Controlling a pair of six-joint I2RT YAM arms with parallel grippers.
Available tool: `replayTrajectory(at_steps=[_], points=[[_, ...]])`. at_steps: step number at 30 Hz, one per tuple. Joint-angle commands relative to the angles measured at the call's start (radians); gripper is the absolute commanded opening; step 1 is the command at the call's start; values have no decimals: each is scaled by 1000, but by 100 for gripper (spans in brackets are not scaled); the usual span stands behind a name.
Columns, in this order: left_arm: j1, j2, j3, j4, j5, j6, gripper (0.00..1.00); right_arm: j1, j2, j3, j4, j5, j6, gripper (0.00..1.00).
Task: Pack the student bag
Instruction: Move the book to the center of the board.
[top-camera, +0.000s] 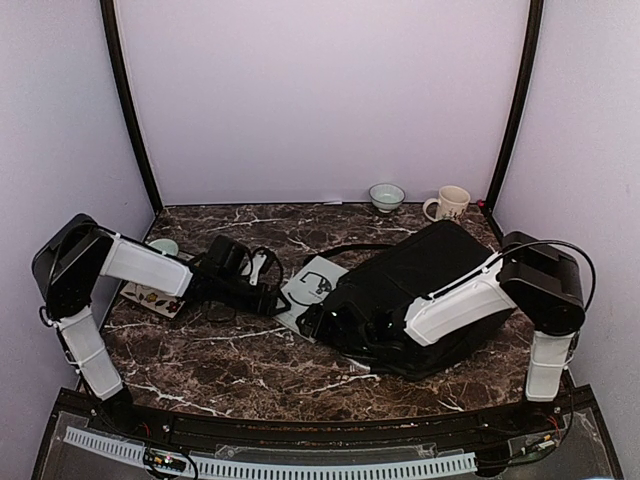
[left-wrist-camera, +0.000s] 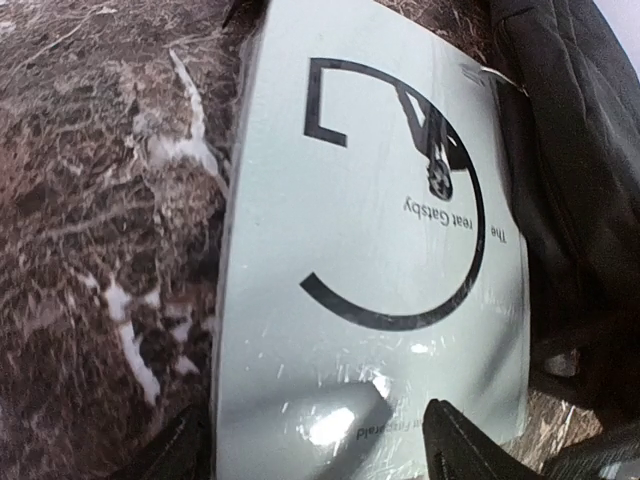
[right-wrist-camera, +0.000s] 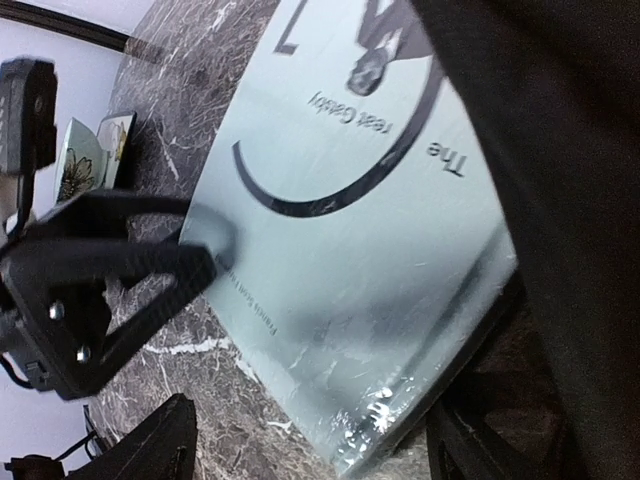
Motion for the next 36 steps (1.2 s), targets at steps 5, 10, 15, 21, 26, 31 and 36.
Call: replayTrajectory(at_steps=[5, 10, 15, 21, 26, 31, 36], points=[[-206, -180, -263, 196, 6, -196, 68, -52, 23, -152, 389, -298, 5, 77], [-325, -333, -363, 198, -41, -239, 67, -42, -46, -182, 343, -345, -78, 75], [-403, -470, -377, 39, -219, -232, 69, -39, -111, -206, 223, -322, -147, 75], [-402, -501, -373, -56, -442, -225, 80, -39, -95, -122, -21, -279, -263, 75], [-394, -447, -374, -14, -483, -226, 79, -40, -61, -84, -68, -334, -345, 75], [-325, -344, -425, 171, -382, -231, 75, -40, -33, -68, -21, -409, -358, 75], [-279, -247, -478, 335, -230, -247, 70, -41, -5, -75, 122, -521, -328, 75]])
